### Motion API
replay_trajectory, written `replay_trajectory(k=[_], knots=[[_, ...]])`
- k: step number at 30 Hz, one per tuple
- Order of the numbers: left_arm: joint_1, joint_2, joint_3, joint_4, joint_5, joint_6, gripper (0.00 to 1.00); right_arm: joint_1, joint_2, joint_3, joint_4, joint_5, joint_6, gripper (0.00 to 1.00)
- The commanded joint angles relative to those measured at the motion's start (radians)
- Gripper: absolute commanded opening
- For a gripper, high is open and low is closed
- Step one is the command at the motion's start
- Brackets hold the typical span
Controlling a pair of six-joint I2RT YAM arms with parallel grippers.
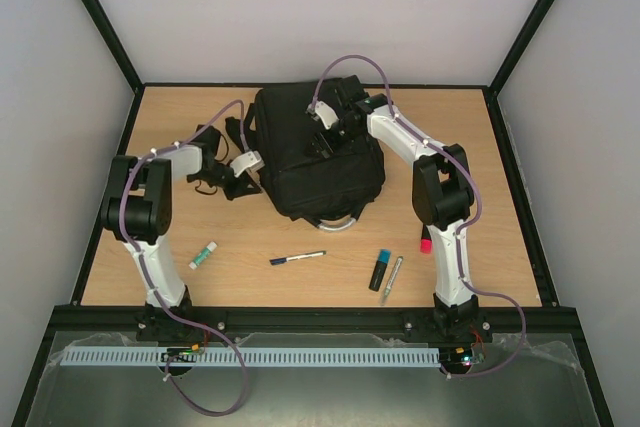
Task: Pack the student bag
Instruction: Zip the student bag at the center of the board.
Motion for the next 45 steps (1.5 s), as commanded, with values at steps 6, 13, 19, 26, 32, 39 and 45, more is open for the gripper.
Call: replay_trajectory(k=[6,13,19,26,32,39,45], knots=[[-0.063,-0.095,-0.091,-0.148,0.077,0.084,0.02,-0.016,0.075,-0.051,-0.09,0.171,0.034,0.61],[-0.139,-0.167,-0.145,-0.131,0.118,0.045,0.02,-0.016,0.079,-0.054,-0.084,0.185,0.038,0.61],[-0.178,-0.234,-0.181,-0.093,0.139,0.009,0.02,-0.016,0.08,-0.056,-0.081,0.195,0.036,0.61],[-0.205,-0.24,-0.186,-0.059,0.127,-0.026,0.02,-0.013,0.074,-0.049,-0.08,0.205,0.035,0.61],[-0.167,-0.289,-0.152,-0.187,0.116,0.064,0.16,-0.013,-0.03,-0.045,-0.102,0.174,0.042,0.63],[-0.023,-0.307,-0.019,-0.362,0.168,0.101,0.35,-0.017,-0.218,-0.145,-0.098,0.193,0.038,0.73],[0.049,-0.221,0.116,-0.11,0.118,-0.303,0.51,-0.055,-0.313,-0.272,-0.081,0.272,0.035,0.85]])
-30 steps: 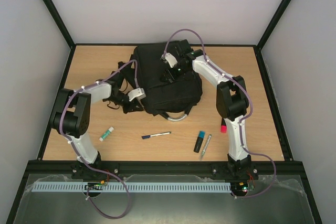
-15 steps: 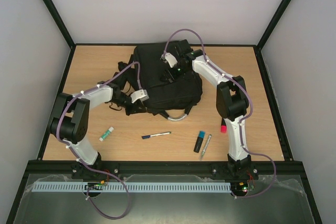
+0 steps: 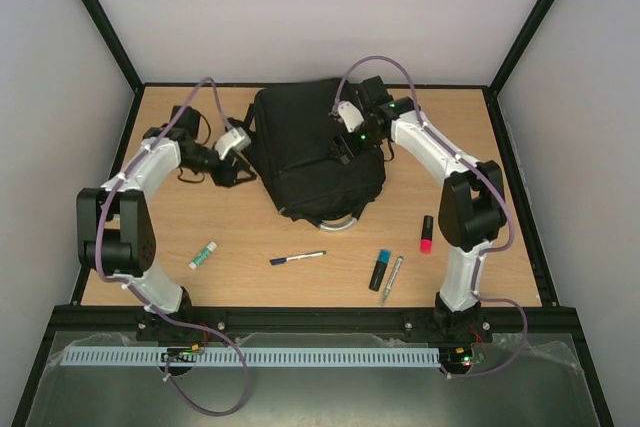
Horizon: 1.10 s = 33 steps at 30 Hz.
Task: Pack the student bag
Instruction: Zip the student bag at the center of the board, then adjust the student bag at the center of the board.
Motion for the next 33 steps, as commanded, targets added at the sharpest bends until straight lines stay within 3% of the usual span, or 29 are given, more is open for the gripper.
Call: replay_trajectory(k=[1,6,9,16,22,33], knots=[[0.026,0.086,0.113,0.202,-0.045,-0.367,0.53,-0.038,-0.067,-0.08,-0.039,0.086,0.004,0.87],[0.045,0.273,0.309,0.274,-0.133,-0.718,0.62,-0.093,-0.096,-0.131,-0.013,0.184,0.019,0.93],[0.041,0.336,0.351,0.319,-0.12,-0.798,0.63,-0.114,-0.094,-0.147,-0.001,0.218,0.022,0.95],[-0.014,0.429,0.36,0.319,-0.123,-0.804,0.65,-0.122,-0.036,-0.155,-0.012,0.155,0.009,0.96],[-0.051,0.433,0.306,0.311,-0.09,-0.777,0.65,-0.119,0.086,-0.049,-0.028,0.042,0.0,0.89],[-0.167,0.272,0.072,0.311,-0.08,-0.679,0.64,-0.072,0.307,0.202,-0.04,0.004,-0.013,0.85]])
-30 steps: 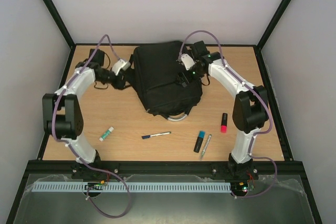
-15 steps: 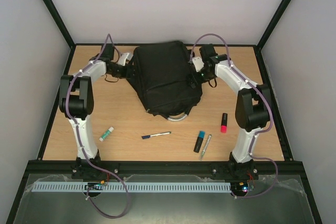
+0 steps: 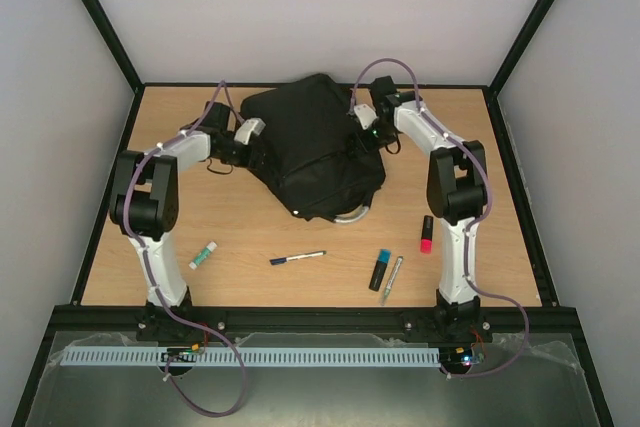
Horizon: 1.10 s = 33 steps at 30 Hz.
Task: Pack the student bag
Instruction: Adjust the student bag at the center of the board, then zip the student bag at the center of the board.
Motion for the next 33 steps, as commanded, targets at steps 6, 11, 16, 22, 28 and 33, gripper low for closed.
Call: replay_trajectory(k=[6,11,16,22,28,33], knots=[[-0.109,-0.185,-0.223,-0.077,0.041,0.092,0.62,0.097,0.176,0.187,0.057,-0.064,0.004,0.85],[-0.102,-0.243,-0.234,-0.197,-0.009,0.201,0.62,0.112,0.228,0.278,0.101,0.032,0.021,0.92],[-0.079,-0.383,-0.27,-0.366,-0.046,0.477,0.62,0.089,0.139,0.323,0.089,0.049,0.016,0.94],[-0.094,-0.526,-0.284,-0.411,-0.081,0.839,0.64,0.053,-0.061,0.183,0.059,0.006,0.052,0.94],[-0.146,-0.516,-0.241,-0.348,-0.095,1.008,0.64,0.037,-0.315,-0.112,0.069,-0.041,0.097,0.92],[-0.216,-0.463,-0.214,-0.32,-0.103,1.077,0.64,0.018,-0.5,-0.354,0.081,-0.119,0.131,0.88]])
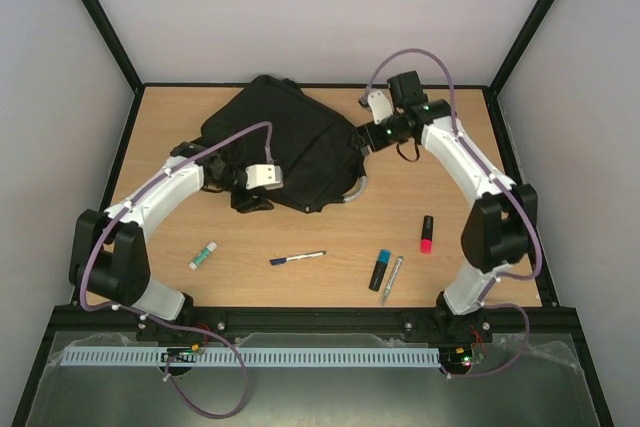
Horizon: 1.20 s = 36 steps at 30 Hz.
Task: Pack the student bag
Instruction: Zip the student bag at the center of the board.
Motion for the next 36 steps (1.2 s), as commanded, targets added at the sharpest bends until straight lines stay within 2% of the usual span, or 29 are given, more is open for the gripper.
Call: replay_trajectory(k=[1,7,12,29,34,36], knots=[[-0.053,0.044,0.038,0.038,0.005,0.132,0.64,-0.016,-0.13,-0.185,-0.029,-0.095,0.05,0.88],[-0.135,0.084,0.044,0.079,-0.022,0.16,0.65,-0.031,-0.253,-0.358,0.002,-0.132,0.092,0.84],[-0.199,0.116,0.03,0.185,-0.087,0.103,0.65,-0.047,-0.318,-0.441,0.029,-0.137,0.133,0.82],[-0.215,0.144,-0.095,0.393,-0.155,0.204,0.66,-0.063,-0.325,-0.487,0.024,-0.12,0.124,0.82],[-0.227,0.123,-0.191,0.592,-0.208,0.189,0.62,-0.062,-0.318,-0.488,0.03,-0.116,0.124,0.82],[-0.227,0.138,-0.187,0.615,-0.214,0.166,0.56,-0.063,-0.318,-0.489,0.028,-0.114,0.122,0.81]])
